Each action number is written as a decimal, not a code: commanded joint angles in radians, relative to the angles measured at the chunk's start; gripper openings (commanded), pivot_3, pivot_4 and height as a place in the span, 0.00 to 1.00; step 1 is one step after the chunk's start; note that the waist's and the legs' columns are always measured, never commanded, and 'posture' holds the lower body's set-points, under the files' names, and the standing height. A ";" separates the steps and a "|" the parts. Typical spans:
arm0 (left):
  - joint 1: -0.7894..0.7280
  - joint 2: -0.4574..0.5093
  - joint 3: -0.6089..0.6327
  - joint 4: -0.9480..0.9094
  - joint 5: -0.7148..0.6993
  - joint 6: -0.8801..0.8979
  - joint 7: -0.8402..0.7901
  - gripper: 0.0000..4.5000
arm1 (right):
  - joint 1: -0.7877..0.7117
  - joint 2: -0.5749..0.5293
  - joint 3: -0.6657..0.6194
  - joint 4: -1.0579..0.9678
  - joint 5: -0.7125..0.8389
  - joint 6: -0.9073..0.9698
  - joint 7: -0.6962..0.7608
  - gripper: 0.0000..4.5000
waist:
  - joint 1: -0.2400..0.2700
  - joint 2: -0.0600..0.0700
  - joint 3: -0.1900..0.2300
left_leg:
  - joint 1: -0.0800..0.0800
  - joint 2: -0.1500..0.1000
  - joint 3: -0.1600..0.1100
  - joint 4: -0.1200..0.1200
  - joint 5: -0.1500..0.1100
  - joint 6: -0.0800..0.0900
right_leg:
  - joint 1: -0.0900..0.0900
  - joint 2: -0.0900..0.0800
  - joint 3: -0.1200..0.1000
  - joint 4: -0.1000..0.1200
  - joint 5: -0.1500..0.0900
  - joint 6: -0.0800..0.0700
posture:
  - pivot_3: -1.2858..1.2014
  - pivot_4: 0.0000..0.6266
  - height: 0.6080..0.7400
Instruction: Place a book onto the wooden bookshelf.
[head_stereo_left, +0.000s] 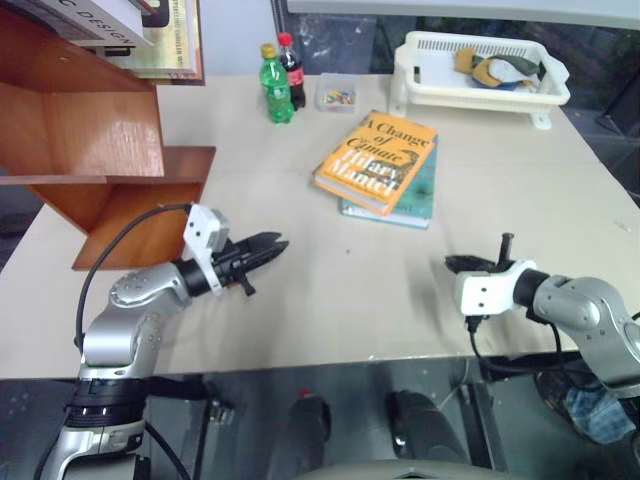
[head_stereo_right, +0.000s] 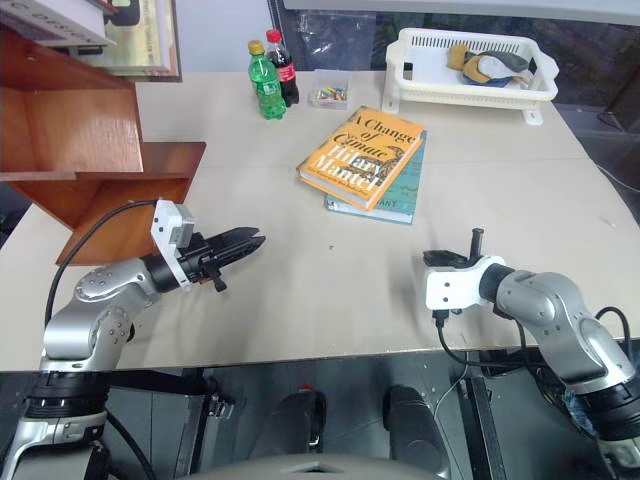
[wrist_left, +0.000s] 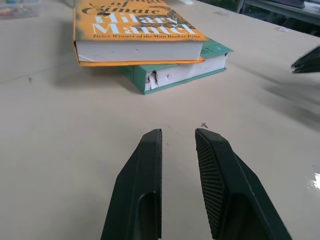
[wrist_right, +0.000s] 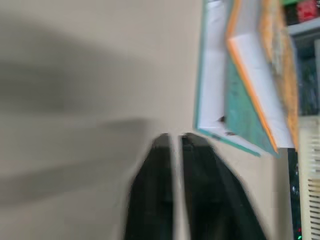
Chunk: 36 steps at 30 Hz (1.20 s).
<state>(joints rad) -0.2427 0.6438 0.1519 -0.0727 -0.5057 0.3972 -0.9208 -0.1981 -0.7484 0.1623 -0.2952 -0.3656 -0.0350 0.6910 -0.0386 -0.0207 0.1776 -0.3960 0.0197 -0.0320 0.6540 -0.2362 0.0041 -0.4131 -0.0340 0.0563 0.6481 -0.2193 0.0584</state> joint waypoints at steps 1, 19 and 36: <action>-0.035 -0.003 -0.009 0.001 0.010 -0.026 -0.009 0.26 | -0.127 0.095 0.012 0.038 -0.025 0.118 -0.045 0.42 | -0.003 0.000 0.000 | 0.000 0.000 0.000 0.000 0.000 0.000 | 0.000 0.000 0.000 0.001 0.000 0.000 | 0.52 0.24 1.00; 0.015 -0.002 0.031 -0.060 0.000 -0.014 0.039 0.26 | -0.474 0.527 -0.345 0.136 0.524 1.035 -0.129 0.01 | 0.002 0.000 0.000 | -0.003 -0.001 -0.003 -0.002 0.000 0.000 | -0.001 -0.001 -0.002 0.000 0.000 -0.001 | 0.52 0.24 1.00; -0.001 -0.014 -0.007 -0.072 0.019 0.030 0.089 0.26 | -0.425 0.560 -0.400 0.037 0.624 1.134 -0.363 0.58 | -0.002 0.000 0.000 | -0.003 -0.001 -0.002 -0.003 0.000 0.000 | -0.002 -0.001 -0.002 0.000 0.000 -0.001 | 0.52 0.24 1.00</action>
<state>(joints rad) -0.2306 0.6327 0.1473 -0.1081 -0.4926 0.4296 -0.8443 -0.6201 -0.1876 -0.2239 -0.2017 0.2514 1.1274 0.3524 -0.0402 -0.0207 0.1777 -0.3988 0.0190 -0.0340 0.6512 -0.2362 0.0041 -0.4147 -0.0350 0.0543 0.6479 -0.2193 0.0579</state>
